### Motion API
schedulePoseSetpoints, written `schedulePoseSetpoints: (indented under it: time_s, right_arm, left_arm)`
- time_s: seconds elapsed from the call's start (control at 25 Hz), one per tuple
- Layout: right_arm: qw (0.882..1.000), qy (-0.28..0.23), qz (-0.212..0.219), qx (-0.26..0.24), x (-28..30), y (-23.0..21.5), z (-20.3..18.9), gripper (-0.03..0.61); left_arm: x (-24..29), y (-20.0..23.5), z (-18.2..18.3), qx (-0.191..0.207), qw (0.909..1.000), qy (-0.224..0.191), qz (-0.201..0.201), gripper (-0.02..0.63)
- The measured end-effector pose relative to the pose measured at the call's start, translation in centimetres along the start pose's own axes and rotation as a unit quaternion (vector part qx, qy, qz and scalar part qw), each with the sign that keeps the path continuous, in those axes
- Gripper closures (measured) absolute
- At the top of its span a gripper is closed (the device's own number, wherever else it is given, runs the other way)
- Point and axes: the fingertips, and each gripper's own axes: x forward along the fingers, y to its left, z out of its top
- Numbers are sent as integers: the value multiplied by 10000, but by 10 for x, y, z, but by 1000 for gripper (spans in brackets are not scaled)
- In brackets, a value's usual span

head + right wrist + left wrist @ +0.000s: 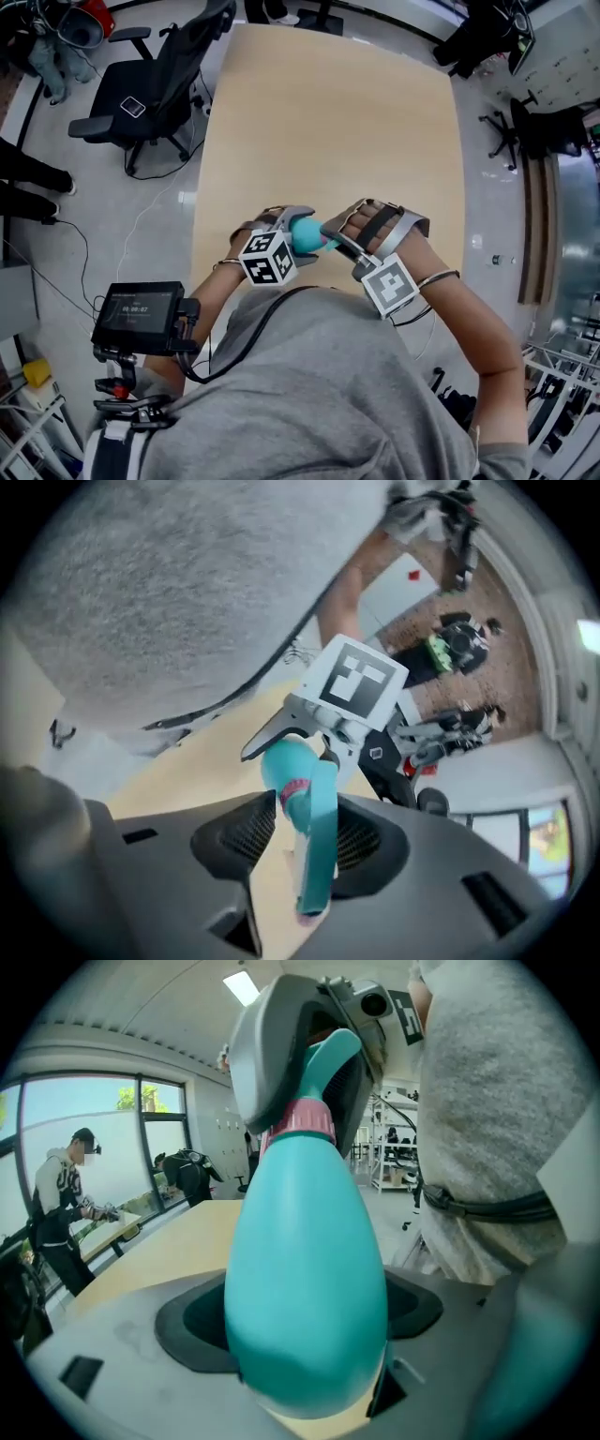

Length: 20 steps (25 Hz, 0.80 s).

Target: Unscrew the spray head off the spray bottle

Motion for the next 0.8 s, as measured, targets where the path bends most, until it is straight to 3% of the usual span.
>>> schedulePoseSetpoints:
  time_s: [0.04, 0.08, 0.12, 0.16, 0.2, 0.24, 0.36, 0.4, 0.44, 0.52, 0.72, 0.8]
  right_arm:
    - [9983, 60, -111, 572, -2, -5, -9, 427]
    - [9920, 84, -244, 1234, -5, -12, -18, 378]
    - [9801, 41, -422, 1939, -9, -21, -26, 316]
    - [9613, -75, -654, 2675, -14, -30, -32, 308]
    - [9337, -253, -937, 3445, -20, -41, -38, 305]
    - [8959, -469, -1264, 4233, -27, -52, -43, 305]
    - [7582, -1015, -2143, 6074, -43, -78, -60, 305]
    - [7271, -1137, -2248, 6387, -42, -82, -61, 305]
    - [7067, -1256, -2240, 6592, -39, -84, -59, 305]
    - [6871, -1430, -2106, 6805, -28, -86, -46, 305]
    - [6716, -1214, -2556, 6848, -26, -93, -53, 307]
    - [6667, -1139, -2542, 6914, -29, -89, -59, 312]
  left_arm:
    - [-1, 6, 0, -139, 9998, -23, 128, 189]
    - [-2, 14, -1, -262, 9992, -12, 316, 189]
    - [-4, 23, -4, -365, 9977, 33, 568, 189]
    - [-7, 34, -8, -470, 9952, 92, 859, 189]
    - [-10, 44, -12, -604, 9914, 135, 1157, 189]
    - [-14, 55, -15, -778, 9865, 142, 1434, 190]
    - [-27, 82, -18, -1320, 9700, -3, 2043, 189]
    - [-30, 89, -16, -1433, 9652, -68, 2189, 189]
    - [-32, 95, -12, -1515, 9611, -139, 2307, 189]
    - [-34, 102, -2, -1612, 9555, -307, 2452, 189]
    - [-29, 95, 32, -1283, 9600, -529, 2430, 189]
    - [-26, 87, 42, -1162, 9627, -565, 2377, 189]
